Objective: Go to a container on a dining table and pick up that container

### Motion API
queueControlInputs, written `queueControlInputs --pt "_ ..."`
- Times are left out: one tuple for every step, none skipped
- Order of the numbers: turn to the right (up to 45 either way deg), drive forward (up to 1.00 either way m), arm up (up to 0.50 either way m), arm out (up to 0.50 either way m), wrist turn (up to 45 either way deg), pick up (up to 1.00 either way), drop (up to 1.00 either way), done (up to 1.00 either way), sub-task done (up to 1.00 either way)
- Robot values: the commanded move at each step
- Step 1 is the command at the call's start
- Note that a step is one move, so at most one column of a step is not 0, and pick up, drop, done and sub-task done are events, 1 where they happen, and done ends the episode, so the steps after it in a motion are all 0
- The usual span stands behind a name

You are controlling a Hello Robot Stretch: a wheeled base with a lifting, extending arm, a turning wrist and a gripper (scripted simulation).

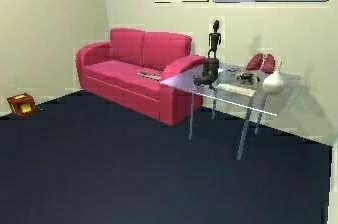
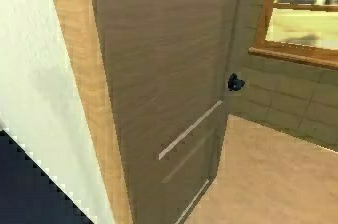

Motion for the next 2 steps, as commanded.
queueControlInputs --pt "-45.0 0.00 0.00 0.00 0.0 0.00 0.00 0.00 0.00" --pt "-15.0 0.00 0.00 0.00 0.0 0.00 0.00 0.00 0.00"
